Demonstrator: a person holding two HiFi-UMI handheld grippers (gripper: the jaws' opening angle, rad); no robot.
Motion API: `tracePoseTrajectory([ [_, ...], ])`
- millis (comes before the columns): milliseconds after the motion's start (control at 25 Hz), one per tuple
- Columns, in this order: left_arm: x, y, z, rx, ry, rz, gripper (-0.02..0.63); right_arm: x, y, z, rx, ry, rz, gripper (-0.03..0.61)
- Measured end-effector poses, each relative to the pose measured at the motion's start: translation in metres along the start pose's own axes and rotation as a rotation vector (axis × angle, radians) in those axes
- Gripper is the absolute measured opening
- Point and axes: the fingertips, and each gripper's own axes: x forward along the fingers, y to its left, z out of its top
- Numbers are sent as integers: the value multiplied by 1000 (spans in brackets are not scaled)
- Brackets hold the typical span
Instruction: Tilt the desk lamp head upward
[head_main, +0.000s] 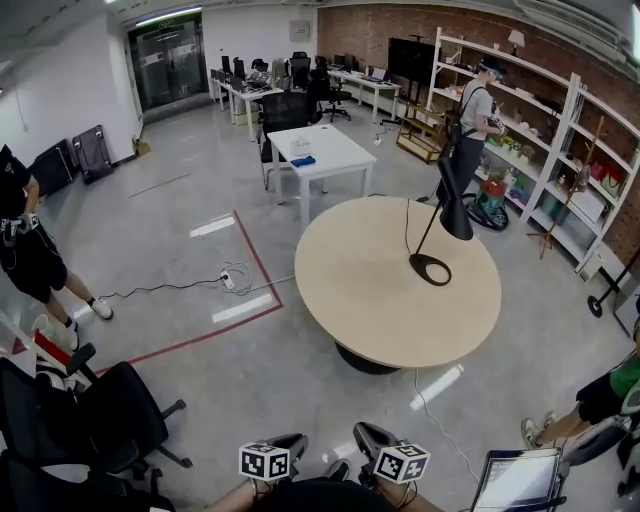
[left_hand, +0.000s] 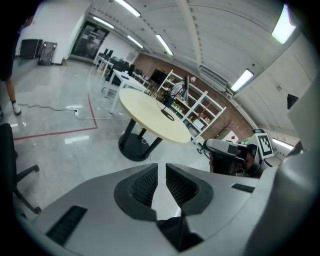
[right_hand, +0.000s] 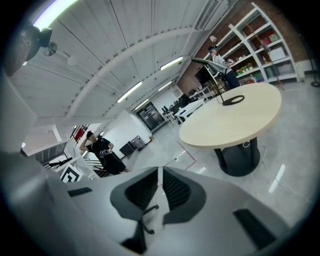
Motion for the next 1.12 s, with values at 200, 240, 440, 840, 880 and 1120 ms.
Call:
tracePoseTrajectory([
  [200,27,-13,22,16,-4,9,54,6,-26,26,1,-11,18,31],
  [240,31,-16,25,28,1,6,54,6,-32,30,14,-20,16,31],
  [440,51,-29,47,66,9,8,54,2,-61,51,87,-65,2,31],
  [840,104,-52,73,136,80,-65,54,-14,-110,80,148,-154,-85,31],
  [880,111,-56,77,150,88,-79,54,-16,-118,84,154,-166,-104,31],
  [1120,145,-64,106,184,110,-142,54,-19,-146,113,157,-227,-192,31],
])
